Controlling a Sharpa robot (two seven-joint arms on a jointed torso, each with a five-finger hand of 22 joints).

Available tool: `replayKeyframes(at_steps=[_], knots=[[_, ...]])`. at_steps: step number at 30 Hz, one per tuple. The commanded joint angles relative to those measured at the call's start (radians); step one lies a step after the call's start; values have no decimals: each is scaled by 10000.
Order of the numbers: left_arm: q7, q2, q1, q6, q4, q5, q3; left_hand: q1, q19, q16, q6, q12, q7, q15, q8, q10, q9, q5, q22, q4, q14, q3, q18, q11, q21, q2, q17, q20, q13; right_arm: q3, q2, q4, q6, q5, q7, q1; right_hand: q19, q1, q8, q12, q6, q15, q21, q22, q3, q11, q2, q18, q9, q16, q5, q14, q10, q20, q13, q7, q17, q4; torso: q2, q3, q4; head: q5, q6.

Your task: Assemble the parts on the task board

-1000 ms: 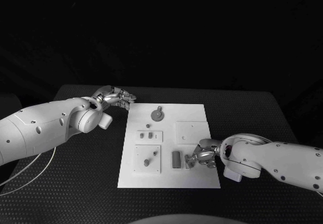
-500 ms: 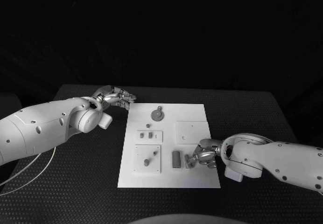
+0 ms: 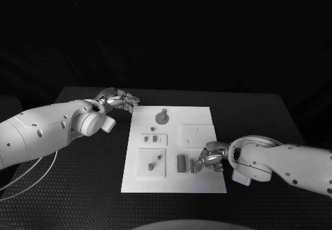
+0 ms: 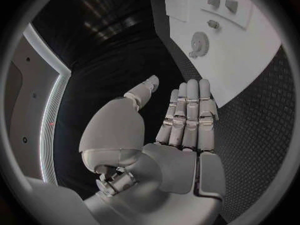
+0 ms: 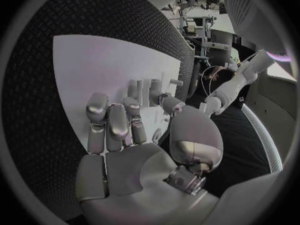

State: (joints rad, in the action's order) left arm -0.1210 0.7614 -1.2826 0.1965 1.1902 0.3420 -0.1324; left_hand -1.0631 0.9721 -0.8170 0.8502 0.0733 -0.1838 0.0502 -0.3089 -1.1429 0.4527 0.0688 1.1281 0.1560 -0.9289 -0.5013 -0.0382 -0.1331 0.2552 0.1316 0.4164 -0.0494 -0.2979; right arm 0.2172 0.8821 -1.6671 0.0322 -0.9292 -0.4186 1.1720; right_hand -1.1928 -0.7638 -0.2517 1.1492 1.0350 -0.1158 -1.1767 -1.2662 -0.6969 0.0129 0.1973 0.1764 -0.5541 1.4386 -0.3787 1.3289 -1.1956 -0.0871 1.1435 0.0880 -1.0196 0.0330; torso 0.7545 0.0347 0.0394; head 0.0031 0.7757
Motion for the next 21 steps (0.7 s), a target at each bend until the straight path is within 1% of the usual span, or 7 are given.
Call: replayKeyframes(at_steps=[1, 6, 9, 14, 15, 17, 21], knots=[[-56, -11, -31, -132, 9, -6, 4, 82, 31, 47, -68, -16, -4, 66, -46, 74, -12, -15, 17, -49, 18, 1, -187, 25, -49, -7, 17, 68, -14, -1, -1, -13, -196, 52, 110, -2, 7, -10, -57, 37, 24, -79, 9, -15, 41, 57, -101, 854, -14, 53, 63, 8, -95, -88, 8, 50, -19, -7, 2, 0, -1, 1, 4], [-60, -9, -31, -135, 9, -6, 4, 80, 32, 49, -69, -15, -3, 66, -47, 74, -12, -15, 18, -49, 18, 0, -187, 25, -51, -7, 20, 67, -15, -3, 23, 65, -108, 16, 193, 3, 11, -41, -67, 46, 26, -87, 0, -24, 63, 64, -163, 854, -13, 61, 61, 10, -110, -90, 15, 43, -28, 43, 1, 1, 2, -4, -4], [-67, -6, -31, -124, 2, -6, 4, 79, 32, 50, -69, -15, -3, 66, -48, 74, -12, -15, 19, -50, 18, 0, -187, 26, -51, -8, 21, 68, -15, -10, 24, 144, 9, 4, 442, 14, 16, -68, -72, 57, 20, -92, -5, -32, 88, 67, -203, 854, -10, 66, 60, 11, -123, -91, 25, 40, -37, 103, -3, 3, 0, -12, -23], [-122, -42, -30, -104, -48, -6, 4, 78, 33, 51, -68, -15, -3, 66, -49, 74, -13, -15, 20, -50, 18, 0, -188, 26, -52, -8, 23, 67, -15, -92, 9, 459, 196, 402, 1874, 124, 28, -159, -9, 56, -135, -75, -3, -41, 121, 40, -169, 854, 28, 64, 53, -9, -116, -101, 28, 73, -18, 271, -11, 2, -1, -55, -160], [-141, -69, -30, -78, -94, -13, 4, 77, 33, 51, -68, -15, -3, 66, -49, 74, -13, -15, 21, -50, 17, 0, -188, 26, -53, -8, 24, 67, -15, -103, -5, 584, 224, 624, 2281, 191, 36, -188, 20, 46, -203, -57, 4, -41, 122, 19, -178, 854, 42, 56, 53, -22, -98, -105, 22, 96, 6, 312, -21, 2, -2, -76, -201], [-185, -132, -30, -113, -188, -145, 4, 76, 34, 51, -66, -14, -2, 66, -51, 72, -13, -14, 21, -52, 16, -1, -188, 26, -53, -12, 25, 67, -16, -150, -56, 920, 220, 973, 2993, 325, 76, -267, 23, -36, -242, -30, 29, -40, 116, -7, -246, 854, 42, 4, 54, -95, 7, -104, -48, 120, 137, 416, -37, 8, 2, -127, -360], [-322, -271, -29, -70, -393, -350, 4, 56, 47, 48, -53, -5, 4, 60, -62, 56, -11, -11, 27, -51, 2, -13, -193, 33, -51, -47, 37, 62, -21, -333, -266, 1900, 437, 1881, 4243, 560, 194, -385, -8, -109, -308, -8, 99, -38, 180, -32, -438, 854, -18, -152, 54, -276, 164, -66, -83, 143, 460, 726, -103, 35, 13, -239, -697]])
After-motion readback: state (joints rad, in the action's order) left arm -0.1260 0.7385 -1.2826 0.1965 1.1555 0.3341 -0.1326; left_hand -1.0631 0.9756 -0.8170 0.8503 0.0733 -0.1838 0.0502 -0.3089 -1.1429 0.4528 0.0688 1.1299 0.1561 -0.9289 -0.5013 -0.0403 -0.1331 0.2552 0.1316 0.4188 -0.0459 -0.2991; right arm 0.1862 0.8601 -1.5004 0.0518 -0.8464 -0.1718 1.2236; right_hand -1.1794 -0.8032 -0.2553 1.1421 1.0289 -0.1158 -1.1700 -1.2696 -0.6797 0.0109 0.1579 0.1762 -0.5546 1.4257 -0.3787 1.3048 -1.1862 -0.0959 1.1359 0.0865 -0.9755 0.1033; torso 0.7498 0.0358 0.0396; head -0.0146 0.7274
